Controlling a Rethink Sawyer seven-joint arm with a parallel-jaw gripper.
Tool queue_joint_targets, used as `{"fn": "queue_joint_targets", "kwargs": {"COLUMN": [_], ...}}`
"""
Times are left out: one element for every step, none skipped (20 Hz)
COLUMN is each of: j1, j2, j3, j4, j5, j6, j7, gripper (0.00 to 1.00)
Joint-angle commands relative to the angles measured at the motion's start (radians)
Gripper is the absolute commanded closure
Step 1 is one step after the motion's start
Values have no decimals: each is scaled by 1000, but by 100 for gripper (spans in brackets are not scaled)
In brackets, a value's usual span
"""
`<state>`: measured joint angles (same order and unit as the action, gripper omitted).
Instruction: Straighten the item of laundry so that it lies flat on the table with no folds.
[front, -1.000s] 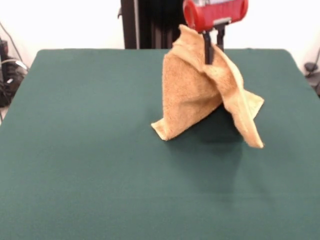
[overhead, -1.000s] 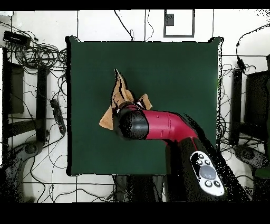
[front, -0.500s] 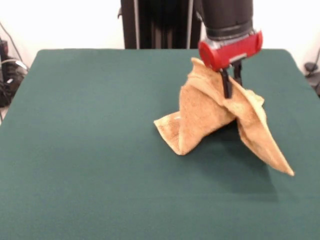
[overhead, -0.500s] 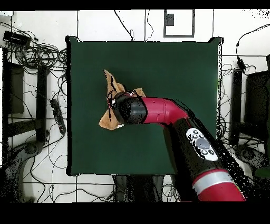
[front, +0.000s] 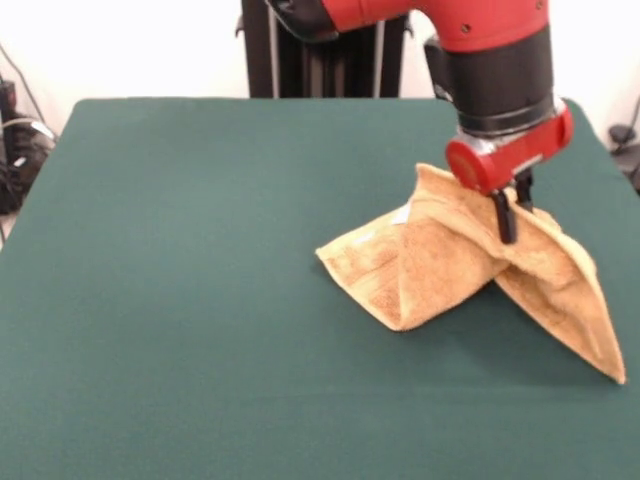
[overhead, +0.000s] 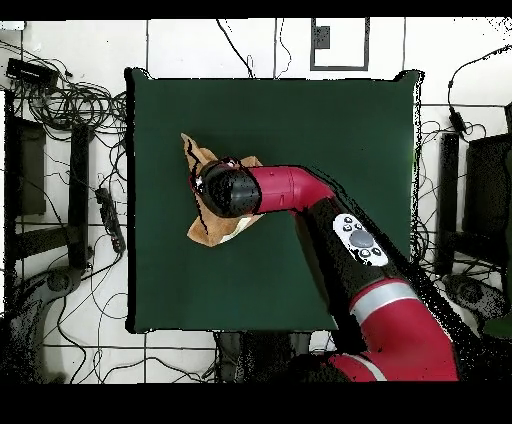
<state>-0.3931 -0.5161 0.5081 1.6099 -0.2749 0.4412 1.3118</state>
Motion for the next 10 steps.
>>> {"fn": "queue_joint_targets", "kwargs": {"j1": [30, 32, 33, 35, 37, 40, 43, 46, 52, 60], "j2": [57, 58, 58, 55, 52, 49, 47, 39, 30, 21], "j3": [164, 167, 170, 171, 171, 170, 168, 165, 155, 145], "j4": [-109, -115, -122, -125, -126, -130, -134, -134, -135, -138], "j5": [-53, -59, -65, -73, -82, -87, -92, -100, -105, -110], "j6": [177, 184, 191, 192, 191, 193, 196, 196, 195, 195], "j7": [-211, -208, -204, -197, -187, -180, -172, -158, -138, -117], "gripper": [100, 100, 100, 100, 100, 100, 100, 100, 100, 100]}}
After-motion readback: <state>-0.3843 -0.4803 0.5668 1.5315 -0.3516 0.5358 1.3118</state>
